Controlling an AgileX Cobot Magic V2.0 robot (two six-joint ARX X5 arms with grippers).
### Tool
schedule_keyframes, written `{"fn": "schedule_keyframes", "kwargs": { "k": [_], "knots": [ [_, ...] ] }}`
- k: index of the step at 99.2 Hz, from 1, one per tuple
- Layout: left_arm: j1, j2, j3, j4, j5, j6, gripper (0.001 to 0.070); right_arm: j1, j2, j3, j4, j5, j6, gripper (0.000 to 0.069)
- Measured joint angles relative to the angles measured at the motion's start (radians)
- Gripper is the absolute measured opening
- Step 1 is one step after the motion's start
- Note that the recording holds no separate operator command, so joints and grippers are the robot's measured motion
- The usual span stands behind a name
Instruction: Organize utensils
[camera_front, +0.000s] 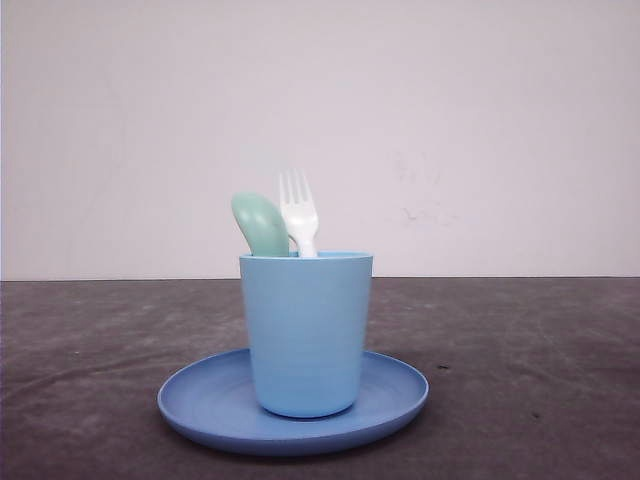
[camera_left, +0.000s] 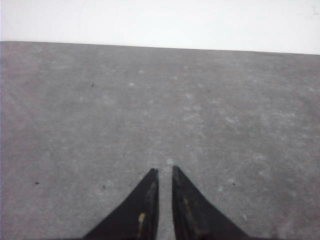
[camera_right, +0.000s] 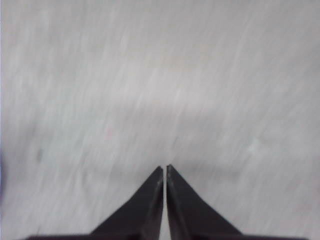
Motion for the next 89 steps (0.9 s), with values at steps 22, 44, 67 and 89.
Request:
{"fn": "schedule_keyframes", "kwargs": {
  "k": [22,44,67,89],
  "knots": [
    [0.0,0.0,0.0,0.0,0.0,0.0,0.0024,-0.037,-0.293,-0.303,0.314,-0.039,-0.043,0.0009],
    [0.0,0.0,0.0,0.0,0.0,0.0,0.0024,-0.061,-0.561,-0.546,0.369,-0.04,-0.05,0.0009],
    [0.0,0.0,0.0,0.0,0.0,0.0,0.0024,-0.067,-0.662,-0.664,0.451,-0.04,-0.05,0.0009],
    [0.0,0.0,0.0,0.0,0.0,0.0,0.0024,-0.102,-0.664,-0.682,0.491,-0.039,-0.051,0.0009]
  ]
}}
